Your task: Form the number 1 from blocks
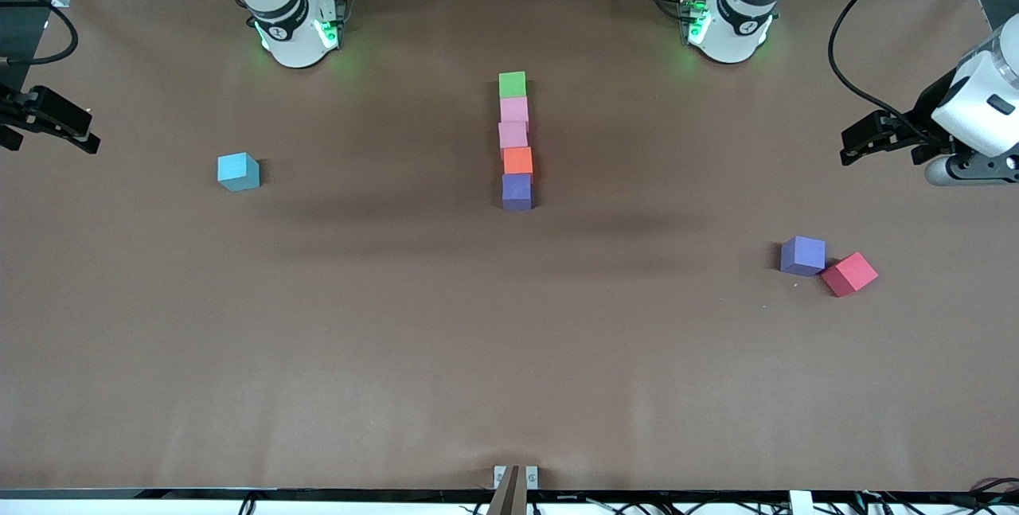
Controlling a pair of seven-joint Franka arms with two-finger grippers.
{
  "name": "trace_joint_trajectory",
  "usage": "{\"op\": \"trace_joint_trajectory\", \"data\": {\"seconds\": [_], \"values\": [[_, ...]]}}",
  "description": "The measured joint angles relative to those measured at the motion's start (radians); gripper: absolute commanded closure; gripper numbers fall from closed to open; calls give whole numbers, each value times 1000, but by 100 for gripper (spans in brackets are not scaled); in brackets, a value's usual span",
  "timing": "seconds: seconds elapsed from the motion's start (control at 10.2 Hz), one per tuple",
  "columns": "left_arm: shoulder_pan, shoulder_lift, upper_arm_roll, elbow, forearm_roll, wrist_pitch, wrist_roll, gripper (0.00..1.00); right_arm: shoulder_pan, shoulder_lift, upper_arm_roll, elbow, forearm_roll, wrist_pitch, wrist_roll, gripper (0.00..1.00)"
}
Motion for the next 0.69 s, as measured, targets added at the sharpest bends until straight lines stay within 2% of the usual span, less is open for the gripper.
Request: {"op": "trace_joint_trajectory", "data": {"seconds": [0.1,0.39,0.69], "values": [[-19,-1,20,0,2,0,-4,0,0,0,0,0,0,0,0,0],[-130,-1,139,0,2,0,-10,0,0,0,0,0,0,0,0,0],[-156,-1,163,0,2,0,-10,0,0,0,0,0,0,0,0,0]]}}
